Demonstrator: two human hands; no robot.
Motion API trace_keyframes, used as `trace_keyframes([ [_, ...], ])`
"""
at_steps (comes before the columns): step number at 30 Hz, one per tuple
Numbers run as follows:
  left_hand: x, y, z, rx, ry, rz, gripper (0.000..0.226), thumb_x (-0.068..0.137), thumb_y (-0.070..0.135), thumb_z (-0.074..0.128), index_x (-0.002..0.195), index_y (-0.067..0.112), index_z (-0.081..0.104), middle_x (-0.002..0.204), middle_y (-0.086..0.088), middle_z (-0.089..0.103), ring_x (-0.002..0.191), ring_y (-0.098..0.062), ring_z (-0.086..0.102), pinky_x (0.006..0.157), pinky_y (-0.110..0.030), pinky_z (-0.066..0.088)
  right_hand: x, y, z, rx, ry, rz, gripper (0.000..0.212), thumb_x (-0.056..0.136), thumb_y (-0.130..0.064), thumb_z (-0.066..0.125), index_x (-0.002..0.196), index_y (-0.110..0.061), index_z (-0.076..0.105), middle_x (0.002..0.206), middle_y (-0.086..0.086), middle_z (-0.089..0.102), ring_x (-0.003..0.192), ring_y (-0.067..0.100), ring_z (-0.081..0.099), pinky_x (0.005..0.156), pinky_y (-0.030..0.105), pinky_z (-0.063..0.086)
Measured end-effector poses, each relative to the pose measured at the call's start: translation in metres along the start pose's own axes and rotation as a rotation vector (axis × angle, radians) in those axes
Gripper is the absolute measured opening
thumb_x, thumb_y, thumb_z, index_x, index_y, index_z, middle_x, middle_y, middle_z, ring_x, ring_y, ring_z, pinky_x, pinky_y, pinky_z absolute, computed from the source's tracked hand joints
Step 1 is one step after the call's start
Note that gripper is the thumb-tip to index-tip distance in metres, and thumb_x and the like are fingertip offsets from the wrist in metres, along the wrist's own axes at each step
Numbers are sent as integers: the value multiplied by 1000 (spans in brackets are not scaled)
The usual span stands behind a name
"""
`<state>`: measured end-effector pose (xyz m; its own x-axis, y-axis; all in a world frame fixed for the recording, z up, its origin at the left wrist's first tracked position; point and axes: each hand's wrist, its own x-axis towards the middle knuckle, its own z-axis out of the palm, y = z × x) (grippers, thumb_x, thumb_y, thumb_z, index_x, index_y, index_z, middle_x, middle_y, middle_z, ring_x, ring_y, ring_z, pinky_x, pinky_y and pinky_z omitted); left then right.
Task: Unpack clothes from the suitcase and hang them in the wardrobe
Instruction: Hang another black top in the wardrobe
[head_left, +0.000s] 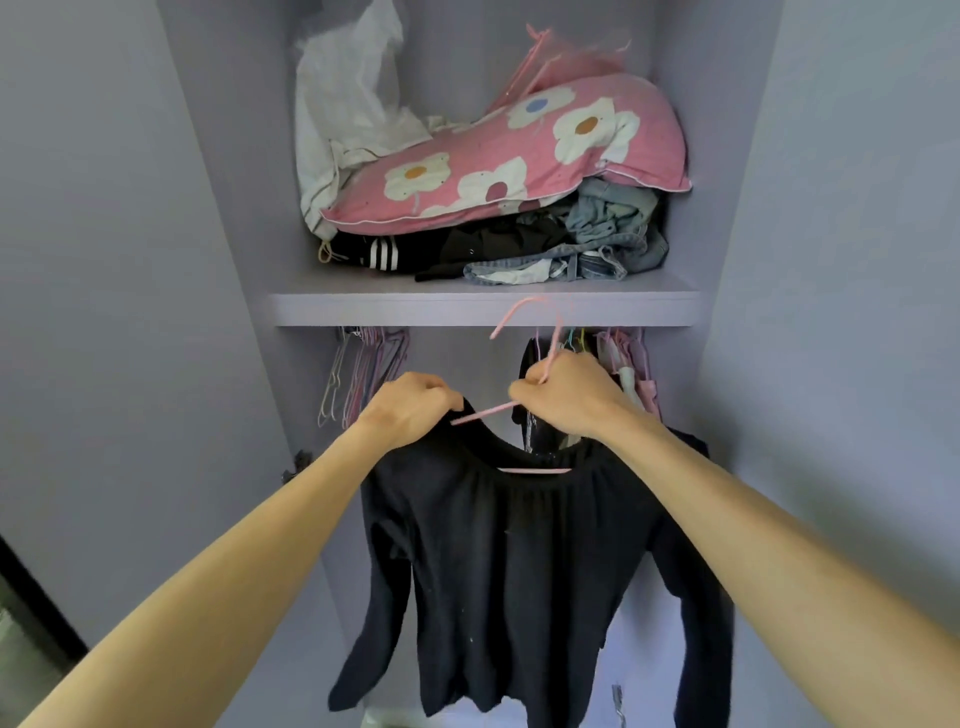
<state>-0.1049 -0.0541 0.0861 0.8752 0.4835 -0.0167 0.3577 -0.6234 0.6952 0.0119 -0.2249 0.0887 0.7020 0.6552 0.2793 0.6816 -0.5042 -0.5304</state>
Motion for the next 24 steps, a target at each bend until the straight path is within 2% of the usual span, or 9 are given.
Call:
trace_keyframes([
  [3, -6, -11, -2, -99, -198, 23, 32, 94, 51, 55, 105, 28, 73, 125, 8, 62, 123, -15, 51, 110, -35, 31, 7, -2, -1, -12, -4, -5, 49, 93, -35, 54, 48, -18, 43, 44, -3, 39, 49, 18, 45, 51, 30, 34],
  [4, -6, -18, -1, -65, -178, 50, 38, 94, 59, 53, 108, 29, 72, 125, 11, 61, 121, -13, 51, 108, -34, 31, 8, 0, -3, 12, 42, -6, 52, 94, -38, 54, 48, -18, 40, 43, -3, 38, 47, 16, 44, 51, 29, 33],
  [6, -7, -29, 1, -2, -13, 147, 40, 92, 64, 52, 109, 33, 70, 116, 18, 65, 113, -7, 56, 100, -29, 37, 8, 5, -6, 24, 127, -15, 57, 95, -47, 53, 50, -17, 38, 43, -3, 38, 47, 15, 44, 52, 30, 33],
  [9, -9, -38, 0, -72, 169, 243, 25, 92, 54, 60, 101, 35, 73, 100, 26, 70, 102, 5, 60, 95, -21, 42, 7, 12, -11, 29, 139, -17, 61, 96, -54, 50, 51, -17, 32, 46, -1, 37, 48, 14, 42, 52, 29, 29],
  [13, -8, -37, -4, -56, 151, 266, 12, 93, 42, 65, 92, 35, 75, 92, 26, 71, 94, 9, 61, 85, -12, 41, 5, 16, -11, 36, 146, -10, 60, 98, -55, 45, 54, -17, 29, 48, 0, 35, 47, 15, 40, 51, 30, 29],
  [15, -6, -33, -2, -62, 160, 283, 14, 95, 42, 62, 94, 33, 73, 95, 22, 71, 95, 7, 62, 83, -12, 41, 4, 12, -9, 38, 142, -15, 62, 99, -55, 42, 54, -14, 34, 48, 2, 40, 47, 17, 44, 51, 30, 30],
  [18, -3, -25, 5, -57, 150, 305, 17, 100, 38, 53, 104, 28, 66, 100, 18, 68, 97, 1, 60, 84, -20, 43, 3, 4, -7, 59, 117, -22, 75, 100, -58, 35, 65, 4, 60, 62, 10, 65, 62, 22, 61, 63, 31, 45],
  [21, -2, -15, 16, 25, 107, 365, 21, 98, 42, 53, 117, 36, 59, 101, 21, 66, 102, -7, 59, 93, -30, 43, 2, 2, -8, 95, 130, -25, 71, 99, -59, 38, 76, -1, 72, 60, -7, 68, 56, 3, 58, 62, 23, 40],
  [24, 1, -5, 27, 114, 113, 444, 18, 98, 46, 51, 95, 32, 61, 84, 14, 70, 82, -8, 62, 80, -33, 49, -4, 8, -12, 195, 130, -53, 59, 94, -62, 46, 81, -10, 72, 61, -13, 64, 61, 0, 58, 67, 24, 44],
])
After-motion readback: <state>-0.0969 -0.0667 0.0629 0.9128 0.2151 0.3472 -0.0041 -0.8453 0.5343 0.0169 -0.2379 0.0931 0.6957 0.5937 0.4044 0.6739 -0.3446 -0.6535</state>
